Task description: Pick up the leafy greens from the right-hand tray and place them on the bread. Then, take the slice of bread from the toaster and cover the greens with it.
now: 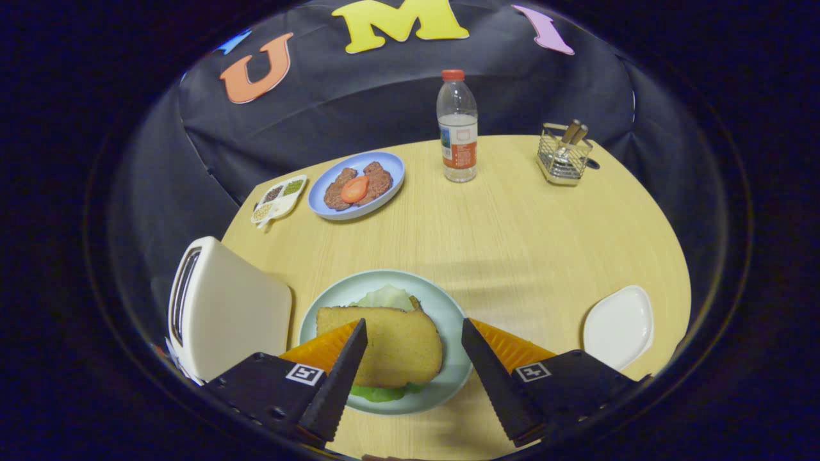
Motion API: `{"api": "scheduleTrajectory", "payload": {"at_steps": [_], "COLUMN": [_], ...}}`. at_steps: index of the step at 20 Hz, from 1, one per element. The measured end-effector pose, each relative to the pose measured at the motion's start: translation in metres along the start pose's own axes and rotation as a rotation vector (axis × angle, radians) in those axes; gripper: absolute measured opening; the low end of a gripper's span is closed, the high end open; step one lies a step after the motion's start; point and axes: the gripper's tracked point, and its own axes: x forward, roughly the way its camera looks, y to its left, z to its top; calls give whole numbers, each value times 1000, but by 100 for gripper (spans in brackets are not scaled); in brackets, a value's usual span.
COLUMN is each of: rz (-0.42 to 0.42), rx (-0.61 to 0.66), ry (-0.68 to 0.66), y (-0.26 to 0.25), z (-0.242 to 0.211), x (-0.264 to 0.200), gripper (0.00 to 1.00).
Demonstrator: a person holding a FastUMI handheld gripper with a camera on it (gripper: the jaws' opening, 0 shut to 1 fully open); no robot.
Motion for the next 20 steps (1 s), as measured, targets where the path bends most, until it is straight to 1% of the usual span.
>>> {"api": "scheduleTrajectory", "payload": {"at_steps": [2,5,8,10,12,14,17,19,20], "rz": [13,6,-3,-2,-14,-6,-44,-105,-113], "rx": [-11,-35,-29,-52,-68,-94,-176,-199,-196], "ry": [-20,-99,-227,-321,-439,-564,-693,-754,-779], "y": [0,-6,-5,0,2,8,7,0,1], "z": [6,24,51,68,84,95,94,91,86], "x": [-25,-68,-122,-163,-214,-268,-331,-362,-375], "gripper": [96,96,97,97,97,96,96,96,96]}}
